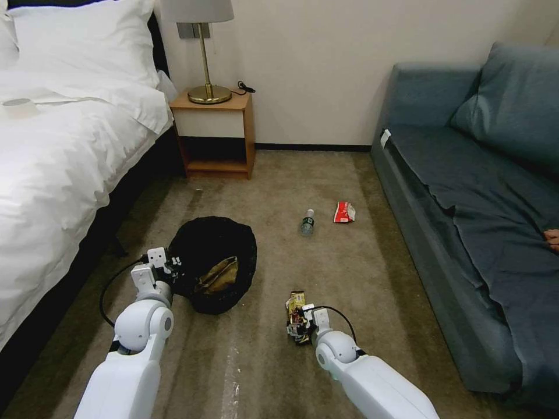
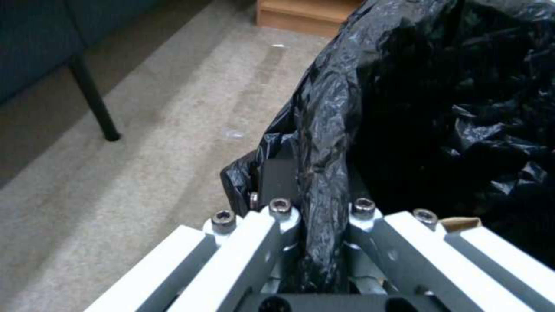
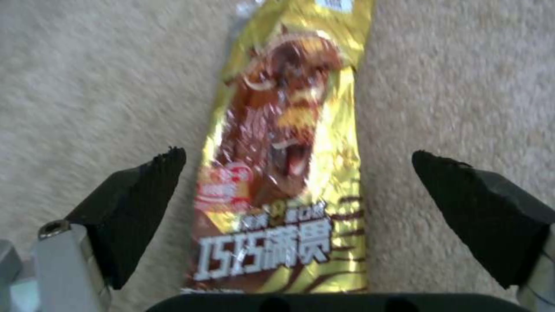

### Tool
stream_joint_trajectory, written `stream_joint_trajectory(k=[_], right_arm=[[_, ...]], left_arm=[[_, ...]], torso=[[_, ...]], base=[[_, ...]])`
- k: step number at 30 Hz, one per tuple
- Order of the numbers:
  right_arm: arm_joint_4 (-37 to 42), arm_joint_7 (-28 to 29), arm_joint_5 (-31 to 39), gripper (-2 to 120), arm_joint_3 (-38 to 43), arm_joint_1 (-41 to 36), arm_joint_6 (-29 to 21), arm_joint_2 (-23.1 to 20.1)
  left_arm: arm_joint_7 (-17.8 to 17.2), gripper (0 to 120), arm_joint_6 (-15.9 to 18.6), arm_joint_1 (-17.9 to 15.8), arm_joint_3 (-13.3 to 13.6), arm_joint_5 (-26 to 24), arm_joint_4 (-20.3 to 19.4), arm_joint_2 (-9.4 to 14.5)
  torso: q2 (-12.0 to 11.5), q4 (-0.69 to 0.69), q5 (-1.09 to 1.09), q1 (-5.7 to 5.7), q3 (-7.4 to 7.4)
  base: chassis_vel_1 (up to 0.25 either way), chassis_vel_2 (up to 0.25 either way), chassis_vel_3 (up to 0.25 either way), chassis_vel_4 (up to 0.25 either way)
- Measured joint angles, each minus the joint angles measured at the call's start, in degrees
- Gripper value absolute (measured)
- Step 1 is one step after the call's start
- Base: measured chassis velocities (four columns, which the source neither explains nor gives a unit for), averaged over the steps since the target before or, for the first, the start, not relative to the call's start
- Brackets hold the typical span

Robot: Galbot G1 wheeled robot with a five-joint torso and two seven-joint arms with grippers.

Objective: Pick up the trash bin, then pick up the garbage on the floor and place it into the trash bin.

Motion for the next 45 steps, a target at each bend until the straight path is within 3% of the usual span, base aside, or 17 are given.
stream_joint_trajectory(k=[5, 12, 24, 29, 31, 35, 37, 45], right_arm=[[-1.68, -0.48, -1.15, 100, 0.13, -0.6, 1.0, 0.15], [-2.9, -0.8, -2.76, 81, 0.34, -1.2, 2.59, 1.13], [-4.35, -1.07, -3.43, 53, 1.36, -0.31, 4.03, 1.74], [-4.82, -1.06, -4.16, 39, 1.34, -0.32, 4.7, 1.58], [-5.31, -1.15, -4.61, 26, 1.99, -0.1, 5.25, 1.77], [-5.52, -1.23, -4.7, 15, 2.17, 0.18, 5.39, 1.69], [-5.74, -1.23, -4.95, 4, 2.33, 0.28, 5.8, 1.64], [-5.91, -1.42, -5.97, 0, 3.69, 1.43, 7.5, 2.04]], left_arm=[[0.09, 2, -0.13, 0.23, -0.23, 0.06, 0.0, -0.12], [0.07, 2, -0.14, -0.58, 1.02, 0.59, 0.16, -1.18], [-0.06, 2, -0.15, -0.78, 0.92, 0.7, 0.74, -1.14], [-0.03, 2, -0.16, -1.03, 0.97, 0.61, 0.89, -1.16], [-0.04, 2, -0.18, -1.31, 1.05, 0.57, 1.11, -1.09], [-0.04, 2, -0.2, -1.37, 1.09, 0.56, 1.3, -1.18], [-0.02, 2, -0.31, -1.36, 1.11, 0.57, 1.37, -1.25], [0.01, 2, -0.36, -1.48, 1.18, 0.59, 1.65, -1.34]], torso=[[0.0, 0.0, 0.0, 0.0, 0.0], [0.02, -0.02, -0.02, -0.01, -0.01], [0.01, 0.05, 0.05, 0.0, 0.01], [0.01, 0.02, 0.01, -0.01, 0.01], [0.0, 0.02, 0.0, -0.01, 0.01], [0.0, -0.01, -0.02, 0.0, 0.01], [0.0, -0.03, -0.03, 0.0, 0.02], [0.0, -0.02, 0.0, 0.0, 0.01]], base=[[0.0, 0.0, 0.0, 0.0], [0.0, 0.0, 0.0, 0.0], [0.0, 0.0, 0.0, 0.0], [0.0, 0.0, 0.0, 0.0], [0.0, 0.0, 0.0, 0.0], [0.0, 0.0, 0.0, 0.0], [0.0, 0.0, 0.0, 0.0], [0.0, 0.0, 0.0, 0.0]])
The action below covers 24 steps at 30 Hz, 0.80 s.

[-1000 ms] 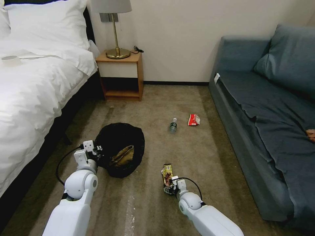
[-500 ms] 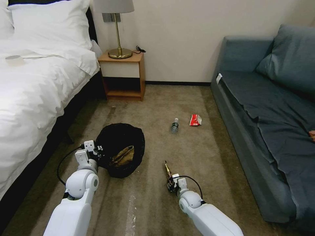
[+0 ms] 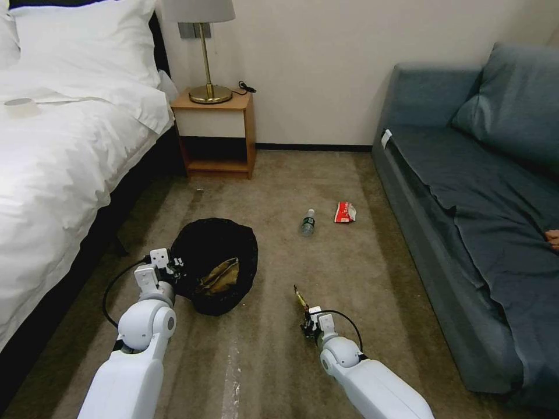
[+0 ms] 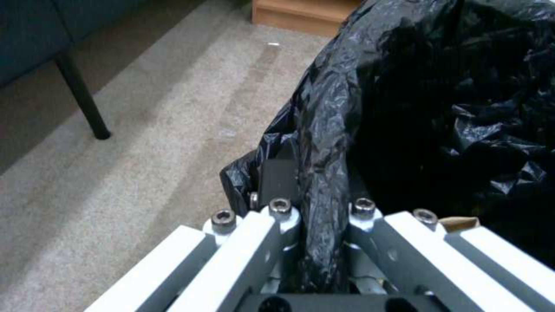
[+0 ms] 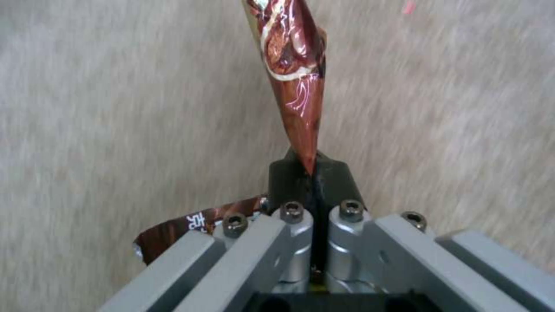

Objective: Pick up the trash bin, then pick up the garbage on the floor and place it into the trash bin.

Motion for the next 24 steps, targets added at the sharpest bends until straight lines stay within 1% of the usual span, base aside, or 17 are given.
stream_joint_trajectory(k=[3, 5, 6, 8, 10, 11, 12, 13, 14, 15, 16, 18, 22, 24], right_arm=[[0.33, -0.12, -0.1, 0, 0.74, 0.47, 0.55, 0.17], [2.86, 0.32, 0.21, 0, 3.68, 2.44, 1.75, 1.03], [2.86, 0.32, 0.21, 0, 3.68, 2.44, 1.75, 1.03], [6.44, 0.99, 0.35, 0, 5.34, 4.57, 2.91, 1.46], [7.91, 1.3, 0.37, 0, 5.66, 5.35, 3.26, 1.55], [10.58, 1.96, 0.29, 0, 5.85, 6.55, 3.99, 1.77], [10.58, 1.96, 0.29, 0, 5.85, 6.55, 3.99, 1.77], [11.65, 2.22, 0.17, 0, 5.85, 6.93, 4.28, 1.86], [14.32, 2.96, -0.05, 0, 5.56, 7.68, 5.02, 2.03], [14.32, 2.96, -0.05, 0, 5.56, 7.68, 5.02, 2.03], [17.6, 4.25, -0.08, 0, 4.3, 8.35, 5.71, 2.15], [21.33, 6.41, 0.26, 0, 1.47, 8.9, 6.37, 2.34], [23.74, 8.08, 0.58, 0, -1.33, 9.42, 6.81, 2.66], [26.28, 9.64, 0.81, 0, -5.41, 10.21, 7.12, 3.17]], left_arm=[[0.01, 2, -0.03, 0.0, 0.05, 0.01, 0.09, -0.09], [0.07, 2, -0.26, 0.01, 0.14, 0.13, 0.5, -0.31], [0.07, 2, -0.26, 0.01, 0.14, 0.13, 0.5, -0.31], [0.1, 2, -0.43, 0.01, 0.32, 0.3, 0.84, -0.5], [0.11, 2, -0.47, 0.01, 0.4, 0.35, 0.9, -0.62], [0.16, 2, -0.53, -0.01, 0.53, 0.45, 0.97, -0.89], [0.16, 2, -0.53, -0.01, 0.53, 0.45, 0.97, -0.89], [0.16, 2, -0.56, -0.02, 0.57, 0.49, 1.01, -0.99], [0.18, 2, -0.61, -0.01, 0.66, 0.57, 1.07, -1.19], [0.18, 2, -0.61, -0.01, 0.66, 0.57, 1.07, -1.19], [0.26, 2, -0.7, 0.02, 0.76, 0.62, 1.12, -1.35], [0.34, 2, -0.73, -0.01, 0.85, 0.61, 1.15, -1.41], [0.35, 2, -0.73, -0.12, 0.9, 0.57, 1.16, -1.36], [0.37, 2, -0.74, -0.22, 0.94, 0.31, 1.16, -1.01]], torso=[[0.0, 0.0, 0.0, 0.0, 0.0], [0.0, 0.01, 0.0, 0.0, 0.0], [0.0, 0.01, 0.0, 0.0, 0.0], [0.0, 0.02, 0.0, 0.0, 0.0], [0.0, 0.02, 0.0, 0.0, 0.0], [0.0, 0.02, 0.0, 0.0, -0.01], [0.0, 0.02, 0.0, 0.0, -0.01], [0.0, 0.02, 0.0, 0.0, -0.01], [0.0, 0.01, 0.0, 0.0, -0.01], [0.0, 0.01, 0.0, 0.0, -0.01], [0.0, 0.01, -0.01, 0.0, -0.01], [0.0, 0.02, 0.0, 0.0, -0.01], [0.0, 0.02, 0.0, 0.0, -0.01], [0.0, 0.02, 0.0, 0.0, -0.01]], base=[[0.0, 0.0, 0.0, 0.0], [0.0, 0.0, 0.0, 0.0], [0.0, 0.0, 0.0, 0.0], [0.0, 0.0, 0.0, 0.0], [0.0, 0.0, 0.0, 0.0], [0.0, 0.0, 0.0, 0.0], [0.0, 0.0, 0.0, 0.0], [0.0, 0.0, 0.0, 0.0], [0.0, 0.0, 0.0, 0.0], [0.0, 0.0, 0.0, 0.0], [0.0, 0.0, 0.0, 0.0], [0.0, 0.0, 0.0, 0.0], [0.0, 0.0, 0.0, 0.0], [0.0, 0.0, 0.0, 0.0]])
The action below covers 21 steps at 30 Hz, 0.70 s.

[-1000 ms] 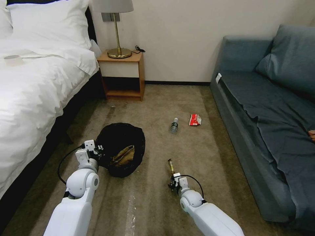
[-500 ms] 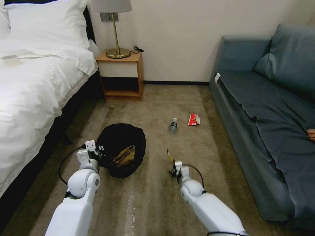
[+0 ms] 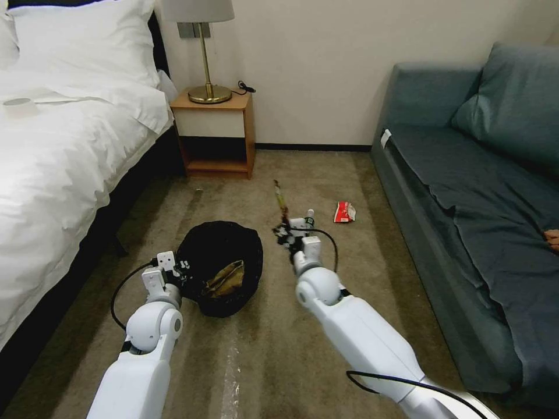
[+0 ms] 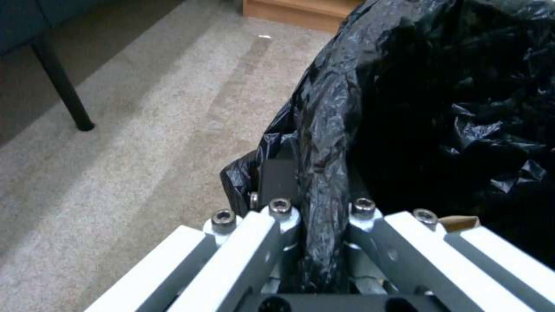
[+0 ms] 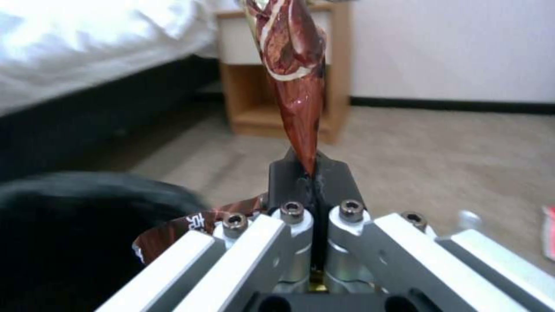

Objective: Pick up the trash bin, then pick up the garbage on the floor and place it into the trash bin.

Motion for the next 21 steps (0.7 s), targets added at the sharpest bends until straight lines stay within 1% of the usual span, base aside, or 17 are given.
stream_joint_trajectory(k=[5, 9, 21], right_arm=[[0.68, 0.22, -0.17, 0, -3.37, 0.64, 0.05, 0.91], [-1.45, 0.19, -1.18, 0, -5.39, 0.9, 0.88, 2.26], [-3.76, -0.31, -2.94, 0, -6.85, -1.89, 1.58, 2.29]], left_arm=[[0.0, 2, 0.0, -0.08, 0.06, -0.11, 0.02, 0.17], [-0.22, 2, 0.43, -0.2, 0.48, -0.78, -0.82, -0.65], [-0.85, 2, 1.11, -0.51, 1.19, -1.4, -1.41, -2.49]], torso=[[0.0, 0.01, 0.0, 0.0, 0.0], [0.0, 0.0, 0.0, 0.0, 0.0], [0.0, 0.0, 0.01, 0.0, 0.0]], base=[[0.0, 0.0, 0.0, 0.0], [0.0, 0.0, 0.0, 0.0], [0.0, 0.0, 0.0, 0.0]])
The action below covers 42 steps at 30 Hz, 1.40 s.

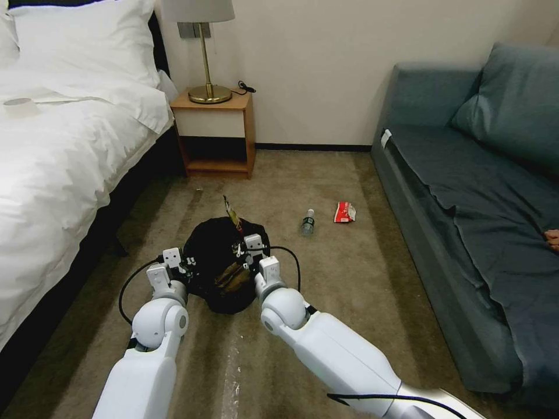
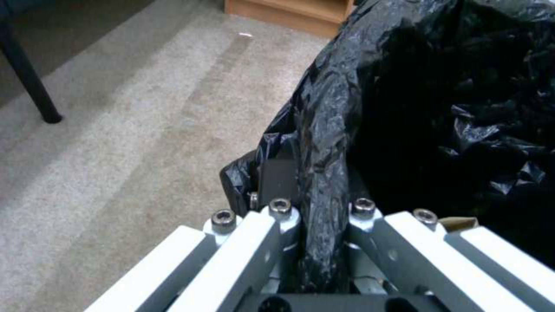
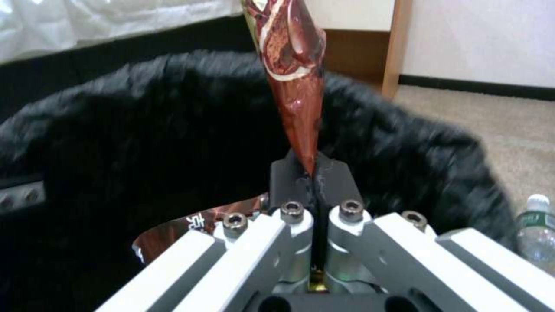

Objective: Pick up the trash bin, then pick up the garbage on the floor and place it into the trash bin.

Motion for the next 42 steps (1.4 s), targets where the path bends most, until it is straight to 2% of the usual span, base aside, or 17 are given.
stream_joint_trajectory(k=[6, 7, 8, 10, 11, 14, 17, 20, 21, 23, 24, 26, 30, 32, 38, 42], right_arm=[[-0.12, -0.06, -0.61, 1, -0.7, -0.94, 0.02, -0.1], [-0.11, -0.06, -0.67, 8, -0.71, -1.1, 0.01, -0.2], [-0.11, -0.06, -0.67, 8, -0.71, -1.1, 0.01, -0.2], [0.05, 0.73, 0.0, 19, -0.57, -1.24, -0.68, -0.32], [0.05, 0.73, 0.0, 19, -0.57, -1.24, -0.68, -0.32], [0.31, 1.02, 0.36, 32, -0.39, -1.39, -1.09, -0.48], [0.41, 1.01, 0.38, 38, -0.39, -1.44, -1.11, -0.54], [0.43, 0.98, 0.31, 55, -0.42, -1.55, -1.08, -0.57], [0.43, 0.98, 0.31, 55, -0.42, -1.55, -1.08, -0.57], [0.43, 0.94, 0.17, 65, -0.45, -1.6, -1.03, -0.63], [0.43, 0.94, 0.17, 65, -0.45, -1.6, -1.03, -0.63], [0.41, 0.86, 0.0, 77, -0.5, -1.69, -0.93, -0.8], [0.41, 0.82, -0.15, 85, -0.58, -1.94, -0.91, -0.98], [0.41, 0.73, -0.73, 98, -0.66, -2.37, -0.77, -1.1], [0.56, 0.51, -1.63, 100, 0.28, -2.19, -0.47, -0.99], [3.36, 1.82, -3.94, 100, 5.59, -1.86, -3.61, -0.81]], left_arm=[[-0.01, 2, 0.02, -0.16, 0.19, 0.39, 0.09, -0.64], [-0.01, 2, 0.02, -0.27, 0.22, 0.39, 0.13, -0.64], [-0.01, 2, 0.02, -0.27, 0.22, 0.39, 0.13, -0.64], [-0.01, 2, 0.02, -0.52, 0.24, 0.39, 0.28, -0.5], [-0.01, 2, 0.02, -0.52, 0.24, 0.39, 0.28, -0.5], [-0.01, 2, 0.02, -0.81, 0.27, 0.39, 0.65, -0.31], [-0.01, 2, 0.02, -0.98, 0.32, 0.39, 0.84, -0.31], [0.0, 2, 0.02, -1.39, 0.35, 0.42, 1.39, -0.61], [0.0, 2, 0.02, -1.39, 0.35, 0.42, 1.39, -0.61], [0.01, 2, 0.02, -1.46, 0.35, 0.46, 1.64, -0.64], [0.01, 2, 0.02, -1.46, 0.35, 0.46, 1.64, -0.64], [0.04, 2, 0.02, -1.47, 0.35, 0.51, 1.82, -0.61], [0.05, 2, 0.0, -1.47, 0.36, 0.54, 1.85, -0.55], [0.04, 2, -0.01, -1.46, 0.34, 0.54, 1.79, -0.46], [0.01, 2, -0.01, -1.37, 0.22, 0.46, 1.34, -0.17], [0.06, 2, -0.02, -1.41, -0.07, 0.36, 1.42, 0.38]], torso=[[0.0, 0.0, 0.0, 0.0, 0.0], [0.0, 0.0, 0.0, 0.0, 0.0], [0.0, 0.0, 0.0, 0.0, 0.0], [0.0, 0.0, 0.0, 0.0, 0.0], [0.0, 0.0, 0.0, 0.0, 0.0], [0.0, 0.0, 0.0, 0.0, 0.0], [0.0, 0.0, 0.0, 0.0, 0.0], [0.0, 0.0, 0.0, 0.0, 0.0], [0.0, 0.0, 0.0, 0.0, 0.0], [0.0, 0.0, 0.0, 0.0, 0.0], [0.0, 0.0, 0.0, 0.0, 0.0], [0.0, 0.0, 0.0, 0.0, 0.0], [0.0, 0.0, 0.0, 0.0, 0.0], [0.0, 0.0, 0.0, 0.0, 0.0], [0.0, 0.0, 0.0, 0.0, 0.0], [0.0, 0.0, 0.0, 0.0, 0.0]], base=[[0.0, 0.0, 0.0, 0.0], [0.0, 0.0, 0.0, 0.0], [0.0, 0.0, 0.0, 0.0], [0.0, 0.0, 0.0, 0.0], [0.0, 0.0, 0.0, 0.0], [0.0, 0.0, 0.0, 0.0], [0.0, 0.0, 0.0, 0.0], [0.0, 0.0, 0.0, 0.0], [0.0, 0.0, 0.0, 0.0], [0.0, 0.0, 0.0, 0.0], [0.0, 0.0, 0.0, 0.0], [0.0, 0.0, 0.0, 0.0], [0.0, 0.0, 0.0, 0.0], [0.0, 0.0, 0.0, 0.0], [0.0, 0.0, 0.0, 0.0], [0.0, 0.0, 0.0, 0.0]])
